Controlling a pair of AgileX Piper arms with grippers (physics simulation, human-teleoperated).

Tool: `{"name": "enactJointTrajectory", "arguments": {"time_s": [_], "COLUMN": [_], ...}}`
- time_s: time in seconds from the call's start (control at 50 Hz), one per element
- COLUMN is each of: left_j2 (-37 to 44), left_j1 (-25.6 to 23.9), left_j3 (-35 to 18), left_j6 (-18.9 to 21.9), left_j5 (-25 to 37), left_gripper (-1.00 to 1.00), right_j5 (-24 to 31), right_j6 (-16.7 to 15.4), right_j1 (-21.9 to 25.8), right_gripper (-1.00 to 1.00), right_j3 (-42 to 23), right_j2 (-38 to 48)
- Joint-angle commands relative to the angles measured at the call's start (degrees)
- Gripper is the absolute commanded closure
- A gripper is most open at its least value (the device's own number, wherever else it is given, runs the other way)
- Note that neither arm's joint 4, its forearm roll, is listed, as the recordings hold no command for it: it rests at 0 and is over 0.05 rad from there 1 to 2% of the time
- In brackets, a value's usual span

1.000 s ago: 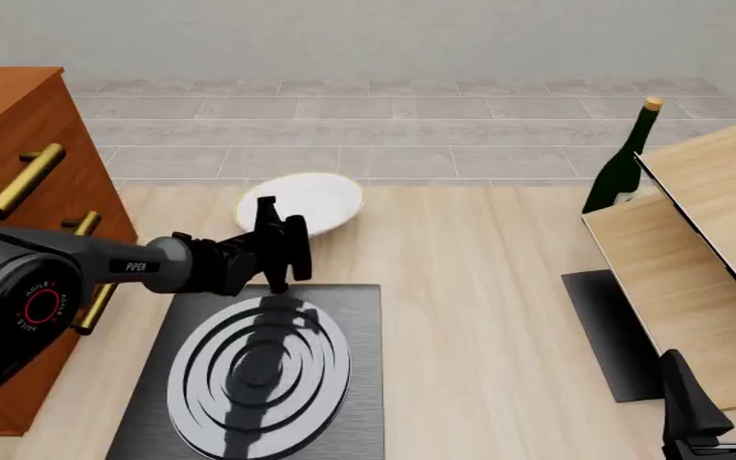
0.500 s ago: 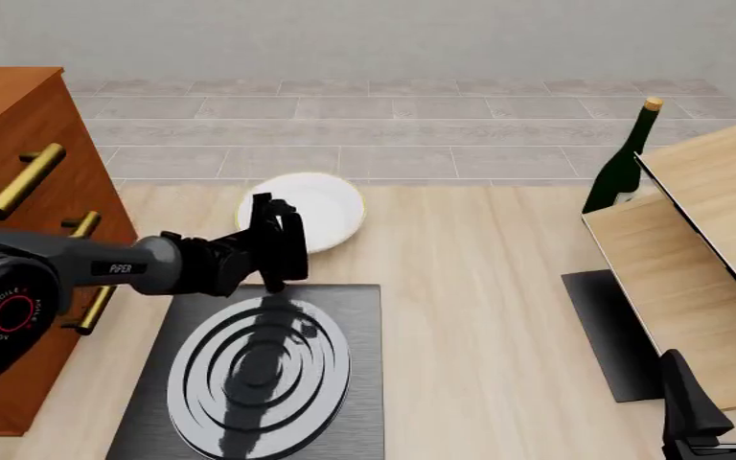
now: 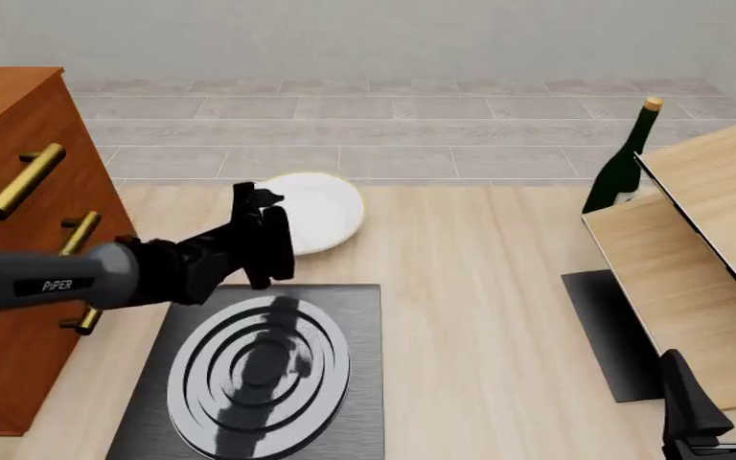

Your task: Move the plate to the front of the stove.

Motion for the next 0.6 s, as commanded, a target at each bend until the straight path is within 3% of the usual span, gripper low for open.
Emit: {"name": "enactJointTrajectory", "arguments": {"time_s": [0.02,0.14,0.3,0.42,0.54,0.6], "left_j2": [-7.0,-11.3,-20.0,-32.5,-35.3,-40.6], "left_j1": [-0.3,-0.3,-1.8,-4.0,-4.7,-4.5], "left_j3": [5.7,10.3,17.0,23.2,26.2,26.4], "left_j6": [-0.6,-0.6,-3.9,-14.2,-16.8,-21.6], "left_j5": [-1.0,-4.3,-8.5,-12.4,-16.4,-14.7], "left_gripper": [-1.00,-1.00,-1.00,-1.00,-1.00,-1.00], "right_j5": [0.0,0.0,0.0,0.0,0.0,0.0], "right_j6": [0.0,0.0,0.0,0.0,0.0,0.0], "right_j1": [0.0,0.0,0.0,0.0,0.0,0.0], "right_gripper": [-1.00,-1.00,-1.00,-1.00,-1.00,-1.00], "right_j3": [0.0,0.0,0.0,0.0,0.0,0.0], "right_j2": [0.0,0.0,0.0,0.0,0.0,0.0]}}
